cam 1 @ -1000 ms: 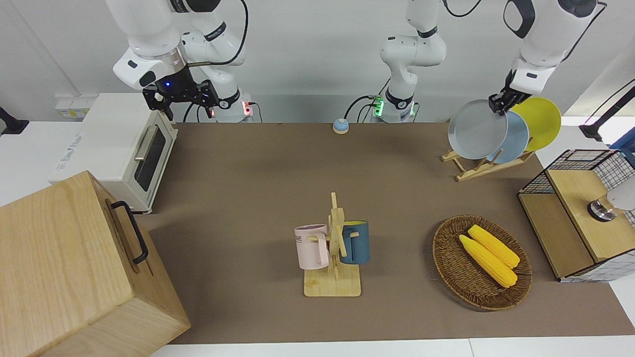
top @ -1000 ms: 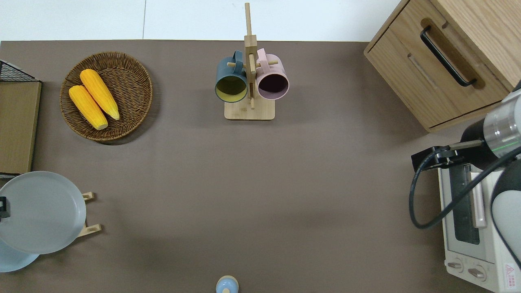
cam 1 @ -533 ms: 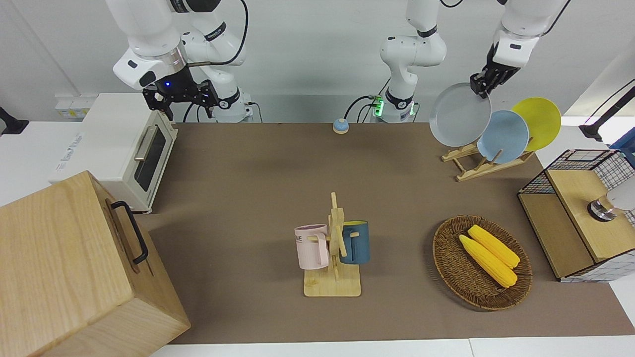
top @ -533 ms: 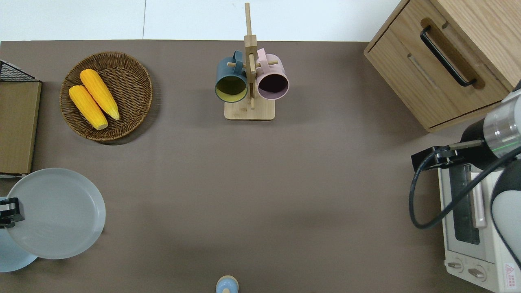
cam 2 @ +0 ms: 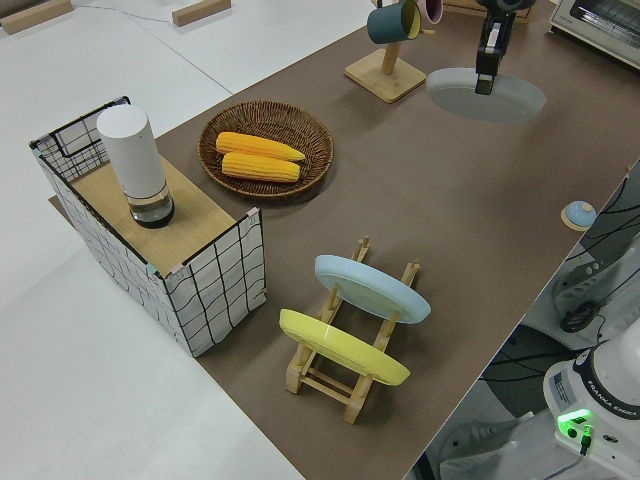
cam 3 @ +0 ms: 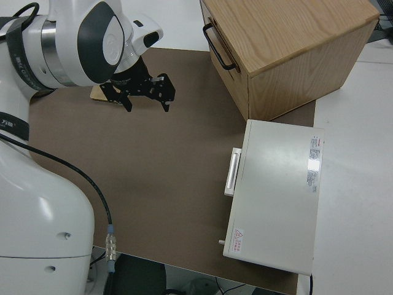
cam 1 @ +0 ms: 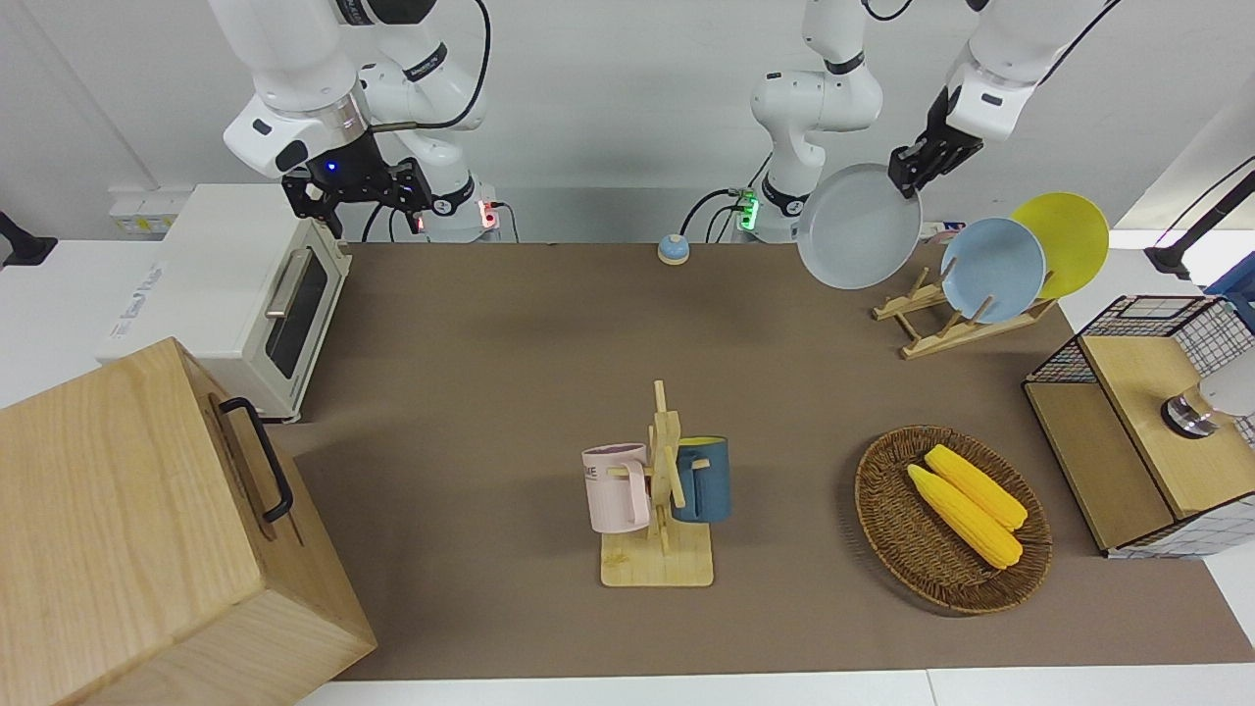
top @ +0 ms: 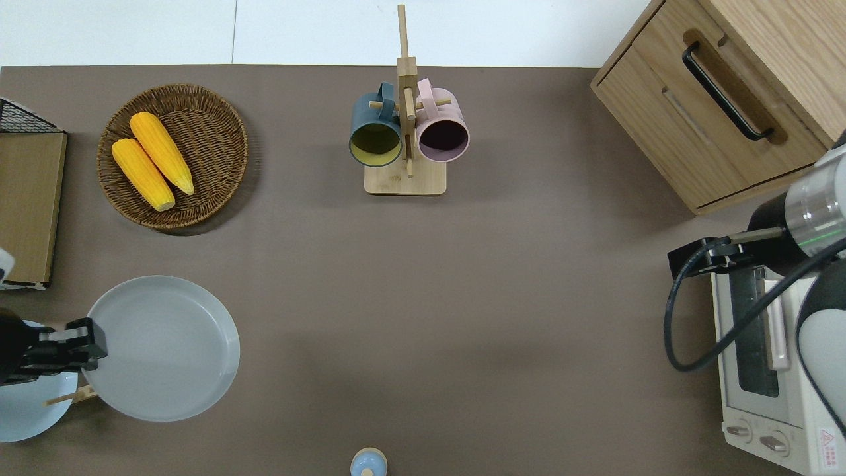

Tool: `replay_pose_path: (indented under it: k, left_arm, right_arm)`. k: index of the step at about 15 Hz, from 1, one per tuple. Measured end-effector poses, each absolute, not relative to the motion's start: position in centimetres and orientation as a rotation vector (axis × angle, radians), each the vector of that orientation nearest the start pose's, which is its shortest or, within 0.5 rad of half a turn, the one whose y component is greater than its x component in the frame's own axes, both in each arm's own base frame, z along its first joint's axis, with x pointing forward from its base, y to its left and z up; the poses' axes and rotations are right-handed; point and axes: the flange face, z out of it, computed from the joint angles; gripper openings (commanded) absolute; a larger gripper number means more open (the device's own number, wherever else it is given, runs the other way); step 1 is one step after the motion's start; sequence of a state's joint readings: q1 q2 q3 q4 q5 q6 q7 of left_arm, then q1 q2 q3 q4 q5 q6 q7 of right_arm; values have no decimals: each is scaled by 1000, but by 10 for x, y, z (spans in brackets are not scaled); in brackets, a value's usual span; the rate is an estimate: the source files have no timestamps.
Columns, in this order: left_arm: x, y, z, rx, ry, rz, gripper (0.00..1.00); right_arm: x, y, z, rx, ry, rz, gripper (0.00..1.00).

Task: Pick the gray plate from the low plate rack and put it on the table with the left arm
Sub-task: 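Carry the gray plate away from the rack and lower it onto the table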

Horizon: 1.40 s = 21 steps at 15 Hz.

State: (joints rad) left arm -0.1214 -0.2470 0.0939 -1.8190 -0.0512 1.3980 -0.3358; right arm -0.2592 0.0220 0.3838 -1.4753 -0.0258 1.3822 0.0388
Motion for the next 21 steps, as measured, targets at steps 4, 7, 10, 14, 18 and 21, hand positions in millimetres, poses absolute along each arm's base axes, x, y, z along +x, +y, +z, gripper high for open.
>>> replay_pose_path:
  k: [4,7,10,14,18,21]
  left_arm:
    - [466,-23,559,-3184,-496,366,22]
    - [468,-26,522,-3191,-509,368,22]
    - [468,-30,492,-3218,-529,341,22]
    - [468,-35,463,-3238,-515,351,22]
    - [476,-47,440,-3226,-485,374,22]
    - [479,-54,424,-3218,-467,383,22]
  right_arm:
    - [537,62,642,-3160,-131,177,983]
    - [537,62,642,-3160,-131,177,983]
    - [537,62,642,-3160,-131,177,983]
    - [537,62,642,-3160,-131,177,983]
    - [537,62,642,-3160,-131,177,983]
    - [537,62,642,-3160,-131,177,983]
